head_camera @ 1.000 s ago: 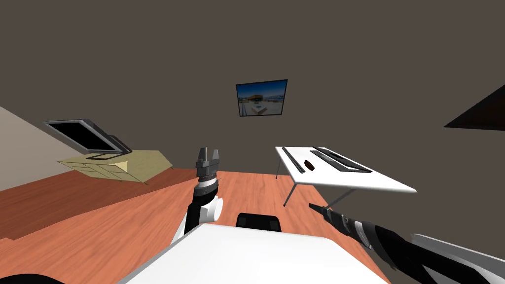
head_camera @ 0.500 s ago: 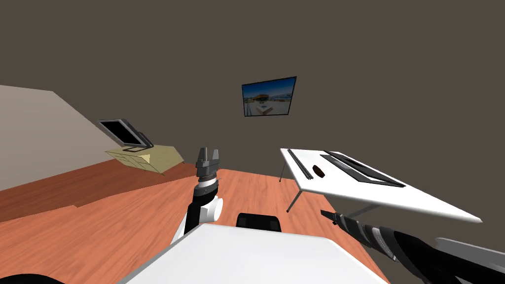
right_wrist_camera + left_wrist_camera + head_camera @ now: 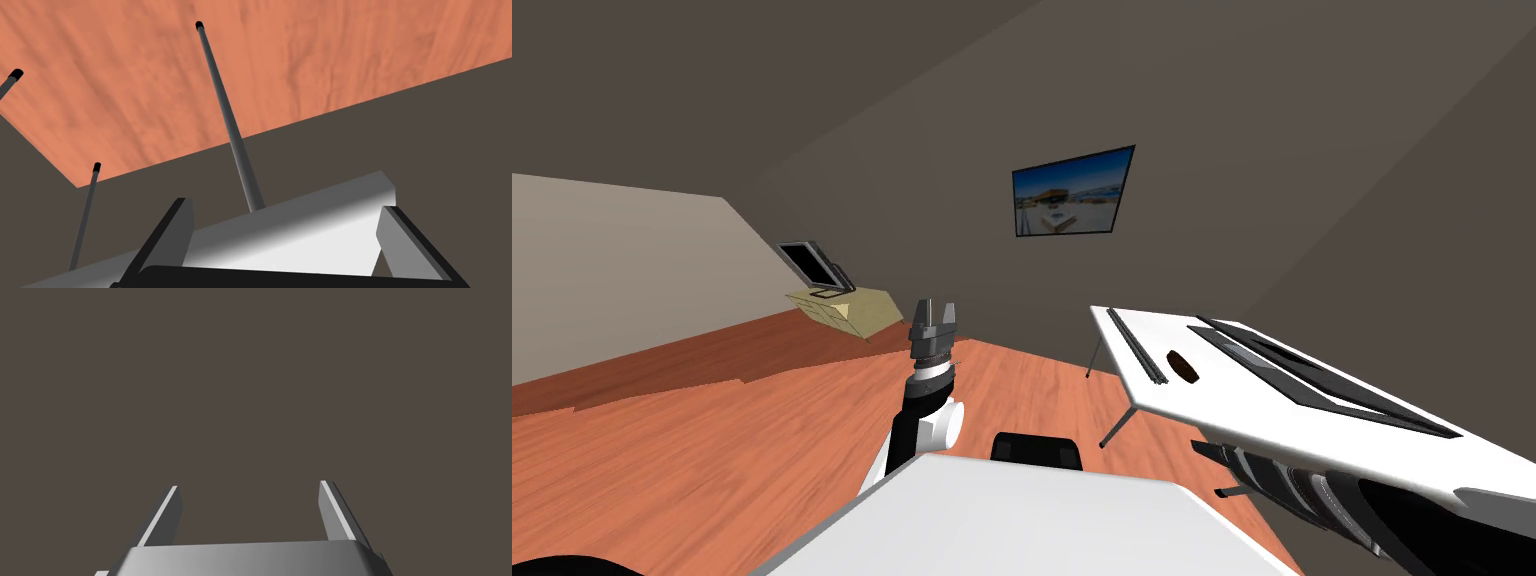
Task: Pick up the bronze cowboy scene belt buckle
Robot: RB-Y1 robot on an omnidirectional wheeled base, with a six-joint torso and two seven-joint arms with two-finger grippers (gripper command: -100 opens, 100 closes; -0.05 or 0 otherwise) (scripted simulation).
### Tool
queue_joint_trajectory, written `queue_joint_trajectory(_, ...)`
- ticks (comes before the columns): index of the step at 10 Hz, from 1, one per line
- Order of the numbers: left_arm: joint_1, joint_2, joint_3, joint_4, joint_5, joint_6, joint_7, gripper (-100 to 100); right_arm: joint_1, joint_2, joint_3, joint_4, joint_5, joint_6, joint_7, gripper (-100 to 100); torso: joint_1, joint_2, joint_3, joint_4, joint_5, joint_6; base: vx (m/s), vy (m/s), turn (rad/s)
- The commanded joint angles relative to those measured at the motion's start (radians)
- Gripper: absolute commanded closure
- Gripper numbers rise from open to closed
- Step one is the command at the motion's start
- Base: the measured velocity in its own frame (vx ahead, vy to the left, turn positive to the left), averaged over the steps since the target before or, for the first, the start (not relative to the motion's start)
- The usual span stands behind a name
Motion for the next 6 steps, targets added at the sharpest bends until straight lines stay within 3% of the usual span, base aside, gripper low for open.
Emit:
queue_joint_trajectory(1, 0.000, 0.000, 0.000, 0.000, 0.000, 0.000, 0.000, 0, -0.016, -0.004, 0.017, 0.010, 0.029, 0.000, -0.032, -100, 0.000, 0.000, 0.000, 0.000, 0.000, 0.000, 0.030, -0.034, -0.008)
queue_joint_trajectory(2, 0.000, 0.000, 0.000, 0.000, 0.000, 0.000, 0.000, 0, -0.002, -0.046, 0.029, 0.024, 0.023, -0.003, -0.031, -100, 0.001, 0.002, 0.001, 0.001, 0.000, 0.001, 0.059, -0.039, 0.268)
queue_joint_trajectory(4, 0.000, 0.000, 0.000, 0.000, 0.000, 0.000, 0.000, 0, -0.002, -0.046, 0.029, 0.024, 0.023, -0.003, -0.031, -100, 0.001, 0.001, 0.001, 0.000, 0.000, 0.000, 0.046, -0.044, 0.035)
queue_joint_trajectory(6, 0.000, 0.000, 0.000, 0.000, 0.000, 0.000, 0.000, 0, 0.024, -0.116, 0.048, 0.049, 0.014, -0.010, -0.031, -100, 0.002, 0.002, 0.001, 0.001, 0.001, 0.000, 0.086, -0.058, 0.271)
